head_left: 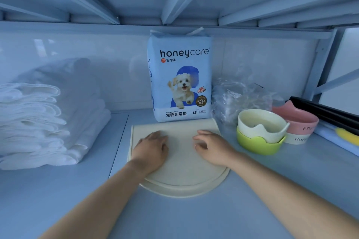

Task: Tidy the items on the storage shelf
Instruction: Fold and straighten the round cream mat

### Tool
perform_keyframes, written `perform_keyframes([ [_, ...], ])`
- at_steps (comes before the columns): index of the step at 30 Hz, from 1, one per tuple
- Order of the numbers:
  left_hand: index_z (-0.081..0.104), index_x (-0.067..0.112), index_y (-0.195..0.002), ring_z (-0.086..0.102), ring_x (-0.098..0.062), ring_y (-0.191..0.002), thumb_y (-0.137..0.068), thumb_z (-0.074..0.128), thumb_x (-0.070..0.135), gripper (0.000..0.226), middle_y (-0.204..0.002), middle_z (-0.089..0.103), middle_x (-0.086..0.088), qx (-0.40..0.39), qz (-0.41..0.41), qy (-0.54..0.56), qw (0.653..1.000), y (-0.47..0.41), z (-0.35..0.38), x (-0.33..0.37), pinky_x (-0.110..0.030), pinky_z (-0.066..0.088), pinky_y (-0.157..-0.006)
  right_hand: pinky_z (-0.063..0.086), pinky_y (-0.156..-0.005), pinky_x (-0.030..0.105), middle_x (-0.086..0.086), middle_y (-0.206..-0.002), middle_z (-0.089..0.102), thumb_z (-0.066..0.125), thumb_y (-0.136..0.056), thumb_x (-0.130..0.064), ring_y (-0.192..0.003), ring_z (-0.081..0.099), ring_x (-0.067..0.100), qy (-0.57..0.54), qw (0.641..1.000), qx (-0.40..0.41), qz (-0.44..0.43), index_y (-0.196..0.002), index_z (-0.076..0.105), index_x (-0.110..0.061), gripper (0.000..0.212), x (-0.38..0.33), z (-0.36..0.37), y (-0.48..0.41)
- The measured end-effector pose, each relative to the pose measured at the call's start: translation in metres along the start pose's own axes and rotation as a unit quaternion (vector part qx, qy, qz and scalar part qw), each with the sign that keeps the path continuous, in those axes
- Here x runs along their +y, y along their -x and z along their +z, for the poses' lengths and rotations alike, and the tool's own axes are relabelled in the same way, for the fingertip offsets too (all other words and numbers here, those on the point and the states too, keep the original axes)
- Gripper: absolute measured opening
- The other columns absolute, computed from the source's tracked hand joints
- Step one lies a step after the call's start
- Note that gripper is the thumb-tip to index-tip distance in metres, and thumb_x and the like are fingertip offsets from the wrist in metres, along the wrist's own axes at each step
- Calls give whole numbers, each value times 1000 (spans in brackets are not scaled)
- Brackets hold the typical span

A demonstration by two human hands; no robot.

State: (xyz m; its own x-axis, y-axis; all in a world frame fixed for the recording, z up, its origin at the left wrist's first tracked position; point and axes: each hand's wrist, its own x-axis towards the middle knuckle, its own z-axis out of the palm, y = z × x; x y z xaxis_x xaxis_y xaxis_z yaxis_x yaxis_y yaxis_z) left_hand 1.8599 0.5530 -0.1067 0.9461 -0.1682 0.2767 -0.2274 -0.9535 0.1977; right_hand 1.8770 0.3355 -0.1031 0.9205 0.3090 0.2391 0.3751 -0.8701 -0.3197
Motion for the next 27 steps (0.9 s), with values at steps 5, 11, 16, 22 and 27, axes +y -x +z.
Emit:
perform_keyframes([
  [5, 35, 29, -140, 21, -14, -140, -97, 29, 35, 44, -152, 24, 5, -75, -44, -49, 995, 17, -5, 18, -54, 14, -112, 26, -112, 37, -5, -149, 35, 47, -93, -37, -139, 26, 4, 3, 1000, -17, -20, -130, 52, -28, 39, 0, -2, 19],
  [11, 47, 35, -130, 28, -10, -135, -96, 31, 38, 38, -146, 34, 9, -25, -86, -10, 996, 48, -3, 38, -47, 19, -106, 42, -92, 19, -6, -111, 66, 61, -87, -25, -107, 60, 9, -109, 990, 56, -70, -101, 72, -21, 18, 6, -3, 45],
  [16, 42, 46, -133, 20, -5, -140, -90, 44, 52, 43, -150, 29, 12, -54, -47, 36, 997, 72, -10, 32, -37, 10, -114, 33, -94, 11, -8, -127, 59, 67, -82, -35, -117, 53, 5, -127, 989, -16, -77, -108, 69, -26, 27, 13, -11, 53],
  [22, 32, 63, -128, 0, -1, -142, -56, 52, 86, 78, -154, 12, 18, -165, -22, 79, 983, 80, -27, 31, -41, -6, -117, 23, -102, 13, -16, -145, 39, 70, -75, -51, -130, 37, -1, -121, 986, -94, -70, -123, 58, -35, 53, 19, -17, 56],
  [27, 24, 72, -121, -3, 4, -141, -39, 50, 92, 88, -153, 8, 22, -185, 3, 49, 982, 76, -29, 29, -33, -7, -115, 23, -108, 16, -15, -146, 38, 71, -74, -51, -131, 36, -2, -145, 982, -91, -77, -123, 59, -36, 52, 21, -14, 51],
])
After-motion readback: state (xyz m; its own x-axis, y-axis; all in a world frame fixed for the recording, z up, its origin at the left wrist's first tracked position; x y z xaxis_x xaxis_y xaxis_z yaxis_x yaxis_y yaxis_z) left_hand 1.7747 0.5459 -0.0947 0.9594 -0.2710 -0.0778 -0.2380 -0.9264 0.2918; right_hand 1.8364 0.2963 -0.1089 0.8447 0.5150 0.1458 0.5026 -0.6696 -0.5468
